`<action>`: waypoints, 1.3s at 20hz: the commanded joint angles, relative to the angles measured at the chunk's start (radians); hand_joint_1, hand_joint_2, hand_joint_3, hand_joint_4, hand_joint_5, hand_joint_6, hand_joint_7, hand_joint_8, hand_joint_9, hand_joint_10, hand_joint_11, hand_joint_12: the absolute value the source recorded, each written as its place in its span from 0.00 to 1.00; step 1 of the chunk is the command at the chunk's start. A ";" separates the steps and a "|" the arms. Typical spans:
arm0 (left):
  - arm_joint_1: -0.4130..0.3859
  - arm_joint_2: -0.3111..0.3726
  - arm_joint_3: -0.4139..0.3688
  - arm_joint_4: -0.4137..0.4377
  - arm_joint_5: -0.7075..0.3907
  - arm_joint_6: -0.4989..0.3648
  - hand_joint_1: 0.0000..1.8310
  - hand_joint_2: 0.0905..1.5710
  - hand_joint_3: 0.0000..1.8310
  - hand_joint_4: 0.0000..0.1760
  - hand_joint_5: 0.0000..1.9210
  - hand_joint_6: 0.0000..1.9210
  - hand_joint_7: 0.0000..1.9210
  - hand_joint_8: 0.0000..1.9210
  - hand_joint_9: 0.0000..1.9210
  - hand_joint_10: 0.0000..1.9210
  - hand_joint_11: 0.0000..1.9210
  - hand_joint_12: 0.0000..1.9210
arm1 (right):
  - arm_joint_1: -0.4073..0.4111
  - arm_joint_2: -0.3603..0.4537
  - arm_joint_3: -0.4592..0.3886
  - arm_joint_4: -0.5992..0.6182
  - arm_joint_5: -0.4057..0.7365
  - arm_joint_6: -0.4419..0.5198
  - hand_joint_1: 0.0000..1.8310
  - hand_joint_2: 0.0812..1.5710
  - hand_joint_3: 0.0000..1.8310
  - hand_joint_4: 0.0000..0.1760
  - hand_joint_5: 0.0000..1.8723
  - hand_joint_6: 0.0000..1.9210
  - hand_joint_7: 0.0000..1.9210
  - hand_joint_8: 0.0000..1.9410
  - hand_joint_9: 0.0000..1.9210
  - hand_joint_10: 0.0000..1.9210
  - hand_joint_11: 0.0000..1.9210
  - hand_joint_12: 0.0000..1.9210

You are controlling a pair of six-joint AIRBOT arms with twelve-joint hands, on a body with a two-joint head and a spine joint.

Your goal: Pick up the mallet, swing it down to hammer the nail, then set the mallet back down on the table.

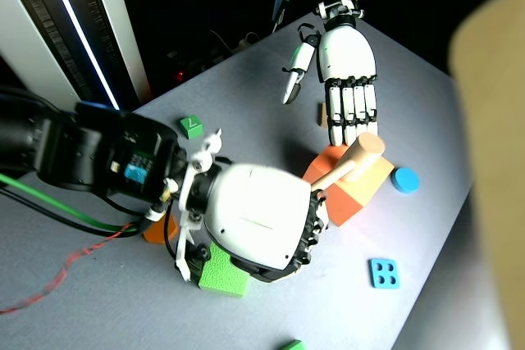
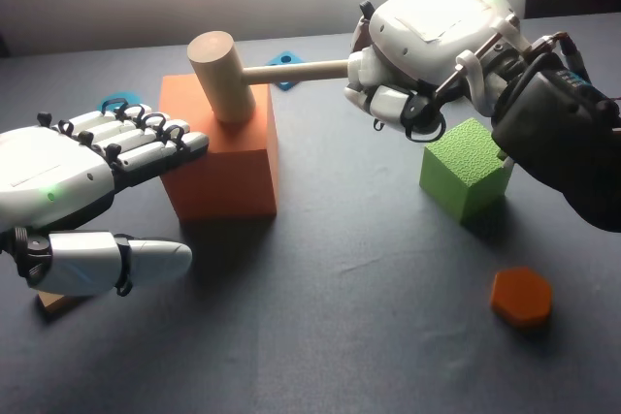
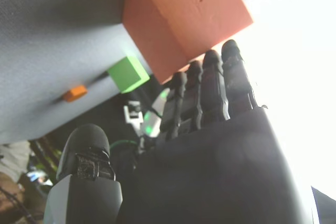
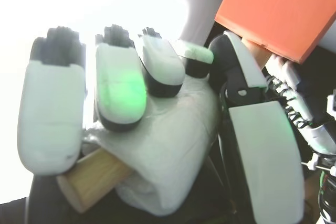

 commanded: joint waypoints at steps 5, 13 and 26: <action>-0.007 -0.001 0.006 -0.013 -0.082 -0.003 0.00 0.76 0.00 0.00 0.05 0.00 0.03 0.00 0.03 0.00 0.01 0.01 | 0.039 0.053 -0.055 -0.036 0.048 -0.042 0.20 1.00 0.07 1.00 0.74 1.00 0.87 1.00 0.91 1.00 0.95 1.00; -0.008 -0.001 0.006 -0.013 -0.084 -0.009 0.00 0.76 0.00 0.00 0.04 0.00 0.02 0.00 0.01 0.00 0.00 0.00 | 0.041 0.213 -0.155 -0.433 -0.033 0.270 0.19 1.00 0.07 1.00 0.73 1.00 0.87 1.00 0.91 1.00 0.96 1.00; -0.056 0.019 0.010 -0.013 -0.083 -0.022 0.00 0.76 0.00 0.00 0.04 0.00 0.03 0.00 0.02 0.00 0.00 0.00 | -0.082 0.170 -0.090 -0.877 -0.020 0.564 0.17 1.00 0.07 1.00 0.75 1.00 0.87 1.00 0.92 1.00 0.97 1.00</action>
